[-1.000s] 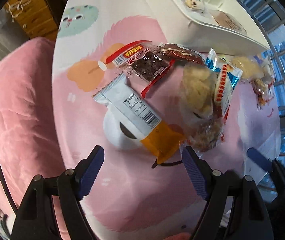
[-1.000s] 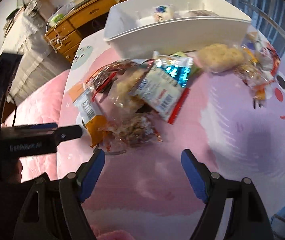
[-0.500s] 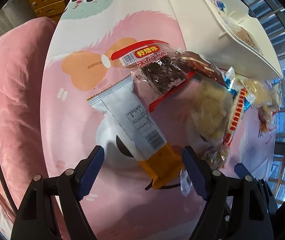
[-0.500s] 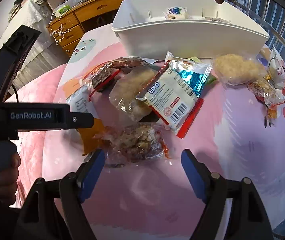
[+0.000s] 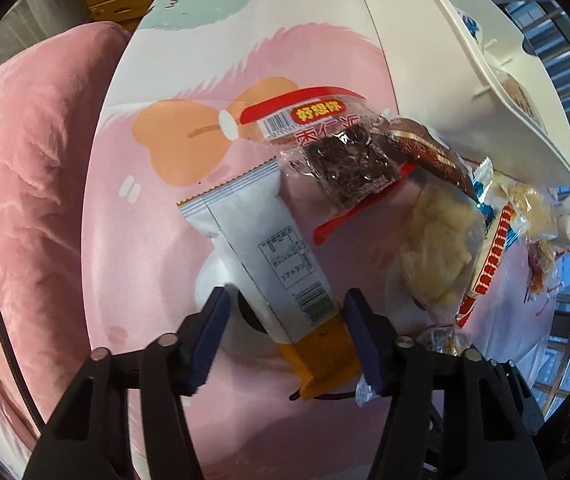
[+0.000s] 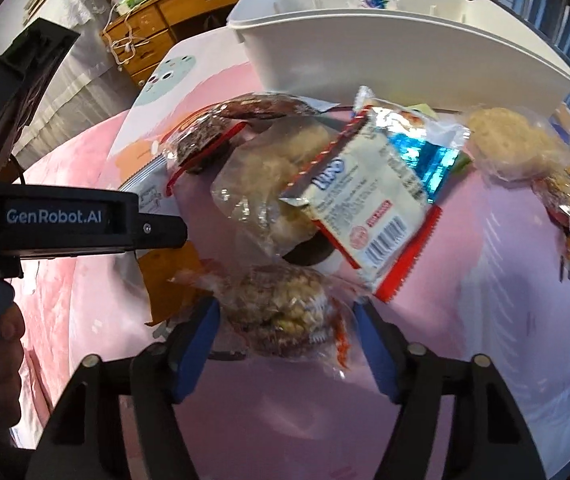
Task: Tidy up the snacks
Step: 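Grasp the orange-wrapped bar with left gripper while right grasps nut cookie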
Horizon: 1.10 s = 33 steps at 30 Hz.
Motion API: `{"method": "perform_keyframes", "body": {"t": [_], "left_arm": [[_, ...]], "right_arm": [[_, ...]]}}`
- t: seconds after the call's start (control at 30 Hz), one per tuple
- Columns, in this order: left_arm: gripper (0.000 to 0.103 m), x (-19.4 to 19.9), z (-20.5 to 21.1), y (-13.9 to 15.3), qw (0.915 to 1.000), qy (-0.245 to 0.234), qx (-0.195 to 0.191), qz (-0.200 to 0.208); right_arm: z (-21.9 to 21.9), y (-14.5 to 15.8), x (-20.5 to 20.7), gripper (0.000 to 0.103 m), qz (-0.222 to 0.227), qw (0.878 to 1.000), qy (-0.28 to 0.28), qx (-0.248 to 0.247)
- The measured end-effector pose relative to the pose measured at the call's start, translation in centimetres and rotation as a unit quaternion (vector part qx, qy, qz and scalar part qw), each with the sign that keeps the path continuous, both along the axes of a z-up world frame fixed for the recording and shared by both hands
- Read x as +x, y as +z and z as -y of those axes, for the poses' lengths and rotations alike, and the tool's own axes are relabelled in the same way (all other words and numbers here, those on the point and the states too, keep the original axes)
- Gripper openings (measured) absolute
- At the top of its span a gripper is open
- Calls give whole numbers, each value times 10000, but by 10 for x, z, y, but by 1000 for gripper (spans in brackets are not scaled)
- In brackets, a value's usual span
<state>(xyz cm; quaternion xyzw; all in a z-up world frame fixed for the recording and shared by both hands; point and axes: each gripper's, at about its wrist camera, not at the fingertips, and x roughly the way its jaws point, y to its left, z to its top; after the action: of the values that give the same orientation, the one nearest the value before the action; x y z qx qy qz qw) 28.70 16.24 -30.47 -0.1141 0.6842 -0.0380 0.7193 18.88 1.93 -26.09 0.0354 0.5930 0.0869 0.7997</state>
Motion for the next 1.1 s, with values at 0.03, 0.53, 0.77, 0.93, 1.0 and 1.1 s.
{"method": "perform_keyframes", "body": {"t": [0.03, 0.53, 0.77, 0.93, 1.0, 1.1], "left_arm": [[47, 0, -1, 0, 10000, 0, -28, 7], [31, -11, -6, 10, 9996, -82, -274, 47], [30, -26, -15, 24, 9989, -114, -388, 236], [29, -37, -18, 42, 9979, -184, -420, 468], [1, -42, -20, 49, 9976, -163, -430, 527], [2, -48, -23, 57, 9974, -66, -465, 542]], "right_arm": [[-2, 0, 1, 63, 3, 10000, 33, 6], [-12, 1, -5, 48, -208, 9997, 140, -36], [-16, 5, -18, 48, -239, 9996, 158, 38], [-13, 11, -24, 48, -208, 9994, 125, 252], [-11, 17, -26, 48, -169, 9991, 139, 365], [-7, 26, -25, 48, -84, 9987, 227, 457]]}}
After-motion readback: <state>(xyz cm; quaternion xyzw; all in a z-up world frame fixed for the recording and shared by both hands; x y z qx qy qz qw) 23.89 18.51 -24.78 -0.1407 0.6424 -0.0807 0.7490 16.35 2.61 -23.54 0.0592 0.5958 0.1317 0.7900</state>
